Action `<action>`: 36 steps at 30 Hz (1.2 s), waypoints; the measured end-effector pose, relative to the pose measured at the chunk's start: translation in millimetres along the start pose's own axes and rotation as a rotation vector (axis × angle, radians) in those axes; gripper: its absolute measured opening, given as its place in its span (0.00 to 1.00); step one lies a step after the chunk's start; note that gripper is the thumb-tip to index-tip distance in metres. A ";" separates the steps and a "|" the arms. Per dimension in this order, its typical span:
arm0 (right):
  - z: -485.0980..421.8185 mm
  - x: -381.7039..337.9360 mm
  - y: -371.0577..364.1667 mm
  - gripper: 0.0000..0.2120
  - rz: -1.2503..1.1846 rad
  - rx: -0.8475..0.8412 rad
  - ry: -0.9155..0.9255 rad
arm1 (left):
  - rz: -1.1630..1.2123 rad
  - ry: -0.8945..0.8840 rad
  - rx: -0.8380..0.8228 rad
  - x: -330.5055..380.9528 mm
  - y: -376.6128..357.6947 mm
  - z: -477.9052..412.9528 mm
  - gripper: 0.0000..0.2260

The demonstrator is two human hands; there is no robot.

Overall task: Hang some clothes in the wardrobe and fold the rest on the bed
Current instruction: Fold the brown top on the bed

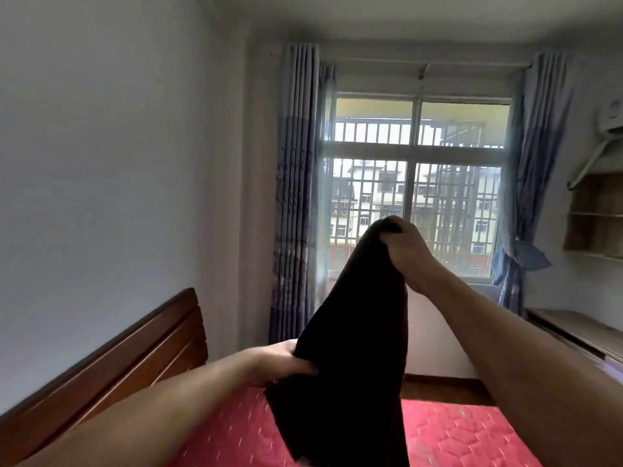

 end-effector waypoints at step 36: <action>128.1 360.8 70.1 0.18 0.729 -0.617 -0.571 | -0.746 0.352 0.140 -122.6 31.5 -3.2 0.06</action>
Point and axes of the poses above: each hand's wrist, its own z-axis away from the middle knuckle, its own y-axis out of the back of the hand, x = y × z, the point moved 10 cm from there along -z, towards the middle knuckle, and after that the axes turned 3 degrees about y, right-handed, at the moved point
